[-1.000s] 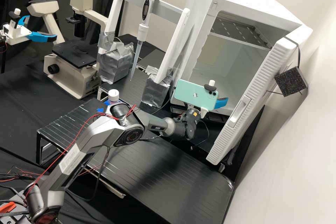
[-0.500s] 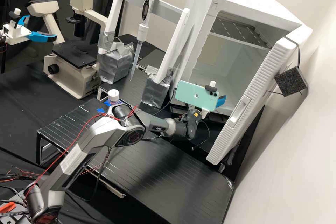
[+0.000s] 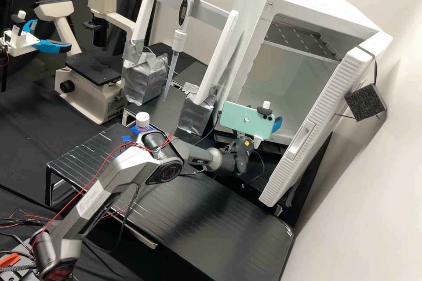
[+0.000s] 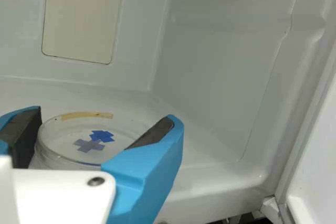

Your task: Move the petri dish to the microscope

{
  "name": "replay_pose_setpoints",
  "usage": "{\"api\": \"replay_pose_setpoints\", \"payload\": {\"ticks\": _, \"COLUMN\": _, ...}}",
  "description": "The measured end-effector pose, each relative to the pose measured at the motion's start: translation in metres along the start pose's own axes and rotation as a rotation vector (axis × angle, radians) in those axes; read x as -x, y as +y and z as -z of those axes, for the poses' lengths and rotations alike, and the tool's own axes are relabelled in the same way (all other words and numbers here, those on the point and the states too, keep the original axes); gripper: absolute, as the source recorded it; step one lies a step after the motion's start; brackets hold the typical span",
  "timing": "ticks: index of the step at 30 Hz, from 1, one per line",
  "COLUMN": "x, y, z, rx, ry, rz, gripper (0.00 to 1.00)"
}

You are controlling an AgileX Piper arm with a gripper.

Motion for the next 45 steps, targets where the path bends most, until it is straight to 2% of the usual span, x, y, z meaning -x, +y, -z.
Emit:
{"api": "replay_pose_setpoints", "payload": {"ticks": 16, "x": 0.001, "y": 0.000, "z": -0.002, "rx": -0.002, "ry": -0.006, "rz": 0.001, "gripper": 0.00}}
{"api": "replay_pose_setpoints", "payload": {"ticks": 25, "x": 0.027, "y": 0.003, "z": -0.012, "rx": -0.031, "ry": -0.008, "rz": -0.004, "gripper": 0.00}}
{"api": "replay_pose_setpoints", "payload": {"ticks": 31, "x": 0.057, "y": 0.009, "z": -0.017, "rx": -0.068, "ry": 0.010, "rz": -0.050, "gripper": 0.00}}
{"api": "replay_pose_setpoints", "payload": {"ticks": 36, "x": 0.085, "y": 0.007, "z": -0.020, "rx": -0.045, "ry": 0.016, "rz": -0.092, "gripper": 0.00}}
{"api": "replay_pose_setpoints", "payload": {"ticks": 39, "x": 0.104, "y": 0.007, "z": -0.020, "rx": -0.018, "ry": 0.021, "rz": -0.111, "gripper": 0.00}}
{"api": "replay_pose_setpoints", "payload": {"ticks": 43, "x": 0.128, "y": 0.004, "z": -0.017, "rx": -0.005, "ry": 0.053, "rz": -0.140, "gripper": 0.00}}
{"api": "replay_pose_setpoints", "payload": {"ticks": 45, "x": 0.140, "y": 0.004, "z": -0.014, "rx": -0.012, "ry": 0.050, "rz": -0.150, "gripper": 0.00}}
